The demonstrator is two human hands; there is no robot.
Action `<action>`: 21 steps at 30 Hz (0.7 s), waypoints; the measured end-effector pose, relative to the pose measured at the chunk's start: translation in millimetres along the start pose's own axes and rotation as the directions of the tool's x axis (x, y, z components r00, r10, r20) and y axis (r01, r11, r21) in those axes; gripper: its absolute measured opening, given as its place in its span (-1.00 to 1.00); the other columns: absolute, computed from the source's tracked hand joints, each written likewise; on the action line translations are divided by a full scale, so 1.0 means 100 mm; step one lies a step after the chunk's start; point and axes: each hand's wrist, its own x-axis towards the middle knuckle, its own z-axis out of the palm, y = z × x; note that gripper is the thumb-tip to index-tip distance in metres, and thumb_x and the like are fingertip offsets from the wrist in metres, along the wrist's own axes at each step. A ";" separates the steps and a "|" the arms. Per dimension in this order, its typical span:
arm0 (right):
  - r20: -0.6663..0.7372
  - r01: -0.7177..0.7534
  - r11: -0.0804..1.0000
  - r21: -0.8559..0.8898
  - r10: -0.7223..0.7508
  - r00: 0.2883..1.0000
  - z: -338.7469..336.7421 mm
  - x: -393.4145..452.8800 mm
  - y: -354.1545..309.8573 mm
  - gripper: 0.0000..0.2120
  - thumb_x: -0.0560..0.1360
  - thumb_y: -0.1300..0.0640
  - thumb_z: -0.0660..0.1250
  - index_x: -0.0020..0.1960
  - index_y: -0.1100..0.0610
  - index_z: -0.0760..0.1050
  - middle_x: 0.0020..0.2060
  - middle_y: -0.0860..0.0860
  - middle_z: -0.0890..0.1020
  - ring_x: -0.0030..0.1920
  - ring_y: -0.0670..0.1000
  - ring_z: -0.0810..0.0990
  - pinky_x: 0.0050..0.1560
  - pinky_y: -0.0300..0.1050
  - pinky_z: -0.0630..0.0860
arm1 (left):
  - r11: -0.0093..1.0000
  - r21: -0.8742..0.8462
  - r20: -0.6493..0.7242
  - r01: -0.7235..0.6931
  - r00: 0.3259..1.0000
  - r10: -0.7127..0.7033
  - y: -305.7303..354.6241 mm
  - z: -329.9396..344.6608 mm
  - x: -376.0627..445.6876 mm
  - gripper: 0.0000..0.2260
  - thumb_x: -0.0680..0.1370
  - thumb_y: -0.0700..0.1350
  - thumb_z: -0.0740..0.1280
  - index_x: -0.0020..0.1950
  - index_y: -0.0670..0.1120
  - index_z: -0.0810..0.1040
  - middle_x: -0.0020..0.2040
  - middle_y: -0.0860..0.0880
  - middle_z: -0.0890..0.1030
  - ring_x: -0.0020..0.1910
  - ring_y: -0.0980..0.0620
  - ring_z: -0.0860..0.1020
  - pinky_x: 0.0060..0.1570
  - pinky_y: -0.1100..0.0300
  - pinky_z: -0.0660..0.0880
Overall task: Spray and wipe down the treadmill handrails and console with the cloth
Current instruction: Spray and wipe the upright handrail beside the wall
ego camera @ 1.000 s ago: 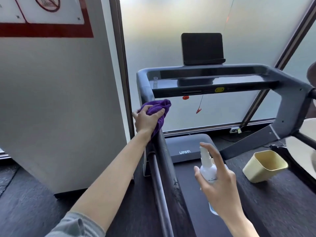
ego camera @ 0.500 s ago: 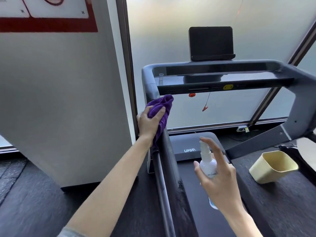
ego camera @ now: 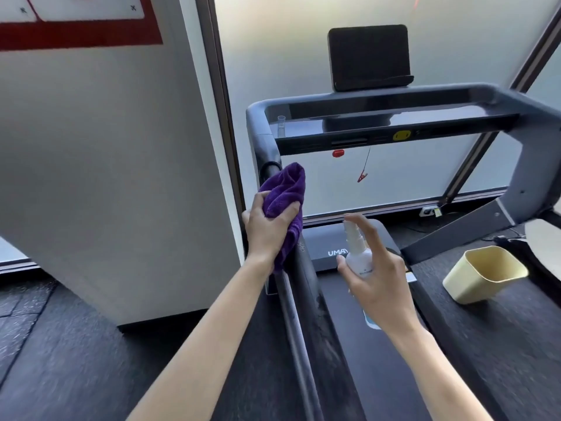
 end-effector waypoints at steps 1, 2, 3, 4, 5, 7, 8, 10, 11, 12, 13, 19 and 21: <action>0.003 -0.007 1.000 -0.004 0.007 1.000 0.02 0.02 0.01 -0.35 0.46 0.27 0.41 0.33 -0.30 0.31 -0.50 0.04 0.48 -0.49 0.03 0.51 -0.39 -0.17 0.54 | 0.999 0.036 -0.009 -0.008 1.000 0.009 0.02 0.02 0.08 -0.63 0.42 0.04 0.49 0.17 0.07 0.48 0.21 -0.05 0.37 -0.02 0.15 0.49 0.08 0.22 0.43; 0.007 -0.012 1.000 -0.007 0.012 1.000 0.03 0.05 0.01 -0.35 0.46 0.27 0.41 0.34 -0.30 0.30 -0.50 0.02 0.48 -0.48 0.00 0.50 -0.37 -0.20 0.53 | 0.998 0.067 -0.013 -0.015 1.000 0.016 0.06 0.05 0.19 -0.62 0.42 0.02 0.49 0.18 0.05 0.47 0.22 -0.07 0.38 -0.02 0.11 0.50 0.07 0.22 0.42; 0.008 -0.012 1.000 -0.012 0.012 1.000 0.04 0.08 0.00 -0.35 0.46 0.27 0.40 0.34 -0.30 0.30 -0.49 -0.01 0.47 -0.47 -0.05 0.49 -0.36 -0.26 0.50 | 0.995 0.096 -0.016 -0.017 1.000 0.019 0.11 0.07 0.31 -0.61 0.43 0.00 0.49 0.19 0.01 0.47 0.24 -0.10 0.41 0.00 0.04 0.52 0.10 0.20 0.44; 0.006 -0.009 1.000 -0.020 0.009 1.000 0.04 0.11 0.00 -0.35 0.46 0.26 0.40 0.34 -0.30 0.29 -0.49 -0.04 0.46 -0.46 -0.08 0.47 -0.36 -0.34 0.46 | 0.992 0.122 -0.021 -0.012 1.000 0.014 0.16 0.09 0.44 -0.61 0.43 -0.01 0.48 0.19 -0.01 0.46 0.25 -0.11 0.42 -0.01 0.00 0.53 0.12 0.17 0.45; 0.004 -0.006 1.000 -0.031 0.006 1.000 0.04 0.14 -0.01 -0.35 0.46 0.26 0.41 0.34 -0.30 0.29 -0.49 -0.07 0.43 -0.45 -0.11 0.45 -0.37 -0.40 0.40 | 0.988 0.151 -0.034 0.004 0.999 0.001 0.21 0.12 0.54 -0.61 0.42 -0.01 0.48 0.19 0.00 0.46 0.24 -0.10 0.41 -0.07 0.01 0.52 0.09 0.18 0.44; 0.007 -0.013 0.999 -0.048 0.014 1.000 0.02 0.17 -0.04 -0.35 0.46 0.24 0.41 0.35 -0.31 0.28 -0.48 -0.09 0.41 -0.43 -0.12 0.43 -0.38 -0.40 0.37 | 0.978 0.201 -0.063 0.053 0.997 -0.041 0.31 0.15 0.65 -0.60 0.40 0.01 0.47 0.18 0.05 0.45 0.17 -0.05 0.33 -0.24 0.10 0.43 -0.03 0.23 0.35; 0.004 -0.019 0.998 -0.053 0.019 1.000 0.01 0.17 -0.05 -0.35 0.46 0.24 0.41 0.35 -0.31 0.28 -0.47 -0.09 0.42 -0.43 -0.12 0.43 -0.39 -0.39 0.36 | 0.975 0.210 -0.058 0.066 0.997 -0.055 0.33 0.16 0.66 -0.60 0.39 0.01 0.46 0.18 0.06 0.44 0.15 -0.04 0.30 -0.25 0.09 0.41 -0.05 0.24 0.33; -0.003 -0.017 0.998 -0.052 0.017 1.000 -0.02 0.13 -0.05 -0.36 0.46 0.25 0.41 0.35 -0.29 0.29 -0.46 -0.09 0.44 -0.43 -0.13 0.45 -0.39 -0.40 0.35 | 0.978 0.193 -0.025 0.076 0.997 -0.073 0.34 0.13 0.58 -0.58 0.39 -0.03 0.46 0.21 0.06 0.45 0.17 -0.04 0.31 -0.14 -0.02 0.48 -0.02 0.22 0.37; -0.003 -0.015 0.999 -0.047 0.015 1.000 -0.03 0.10 -0.05 -0.36 0.46 0.25 0.40 0.35 -0.28 0.30 -0.45 -0.08 0.46 -0.44 -0.12 0.46 -0.38 -0.38 0.36 | 0.984 0.157 0.000 0.079 0.997 -0.080 0.31 0.09 0.50 -0.56 0.39 -0.05 0.47 0.23 0.04 0.45 0.21 -0.06 0.35 -0.04 -0.07 0.51 0.03 0.18 0.43; -0.002 -0.015 0.999 -0.041 0.015 1.000 -0.03 0.08 -0.04 -0.36 0.46 0.25 0.40 0.35 -0.29 0.30 -0.44 -0.06 0.48 -0.45 -0.10 0.48 -0.38 -0.34 0.38 | 0.991 0.101 0.022 0.087 0.996 -0.090 0.28 0.05 0.40 -0.54 0.37 -0.07 0.47 0.24 0.02 0.46 0.25 -0.11 0.41 0.05 -0.12 0.53 0.11 0.10 0.50; -0.002 -0.013 0.999 -0.036 0.013 1.000 -0.04 0.05 -0.03 -0.37 0.46 0.24 0.40 0.35 -0.30 0.30 -0.43 -0.04 0.50 -0.45 -0.08 0.49 -0.37 -0.31 0.40 | 0.994 0.041 0.036 0.101 0.994 -0.103 0.23 0.00 0.27 -0.52 0.33 -0.07 0.48 0.23 0.01 0.46 0.26 -0.15 0.46 0.10 -0.16 0.55 0.17 0.01 0.52; -0.006 0.002 1.000 -0.016 -0.002 1.000 0.01 0.01 -0.02 -0.36 0.46 0.24 0.40 0.33 -0.31 0.28 -0.42 0.06 0.52 -0.46 -0.05 0.49 -0.34 -0.22 0.50 | 0.989 -0.050 0.050 0.136 0.990 -0.133 0.09 -0.03 -0.09 -0.51 0.26 -0.01 0.51 0.15 0.05 0.46 0.22 -0.17 0.49 0.07 -0.17 0.57 0.17 -0.08 0.54; 0.003 -0.014 1.000 -0.023 0.014 1.000 0.03 0.04 -0.03 -0.37 0.46 0.24 0.39 0.33 -0.32 0.27 -0.40 0.08 0.53 -0.44 0.03 0.52 -0.32 -0.14 0.52 | 0.990 0.085 -0.019 0.111 0.994 -0.110 0.17 0.06 0.10 -0.53 0.32 -0.06 0.52 0.17 0.05 0.44 0.25 -0.13 0.41 0.04 -0.12 0.54 0.16 0.06 0.50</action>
